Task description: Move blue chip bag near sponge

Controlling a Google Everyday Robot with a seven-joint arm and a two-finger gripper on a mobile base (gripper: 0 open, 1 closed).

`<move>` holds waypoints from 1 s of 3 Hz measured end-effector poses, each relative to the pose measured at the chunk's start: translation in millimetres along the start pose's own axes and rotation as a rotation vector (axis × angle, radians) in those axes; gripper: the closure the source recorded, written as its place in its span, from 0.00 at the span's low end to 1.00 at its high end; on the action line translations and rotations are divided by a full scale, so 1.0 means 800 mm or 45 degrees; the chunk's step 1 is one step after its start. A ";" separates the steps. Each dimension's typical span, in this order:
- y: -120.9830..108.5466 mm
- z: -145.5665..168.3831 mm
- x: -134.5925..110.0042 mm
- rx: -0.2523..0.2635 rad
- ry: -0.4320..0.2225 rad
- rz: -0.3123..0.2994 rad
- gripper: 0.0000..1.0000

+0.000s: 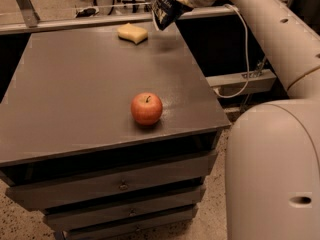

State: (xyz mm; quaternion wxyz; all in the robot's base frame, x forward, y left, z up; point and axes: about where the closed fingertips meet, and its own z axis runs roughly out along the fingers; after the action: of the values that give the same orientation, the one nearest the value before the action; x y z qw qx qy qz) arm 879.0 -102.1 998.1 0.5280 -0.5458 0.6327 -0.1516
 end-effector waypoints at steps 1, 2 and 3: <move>-0.004 0.018 0.034 0.059 0.027 -0.009 1.00; 0.004 0.033 0.048 0.073 0.020 0.011 1.00; 0.025 0.057 0.060 0.060 -0.004 0.079 1.00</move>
Offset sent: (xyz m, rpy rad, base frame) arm 0.0325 -0.0299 -0.0450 0.0282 -0.0543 -0.0604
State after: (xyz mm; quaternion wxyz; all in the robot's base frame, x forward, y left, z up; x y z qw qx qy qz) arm 914.1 -118.5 940.7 0.5462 -0.5135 0.6447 -0.1493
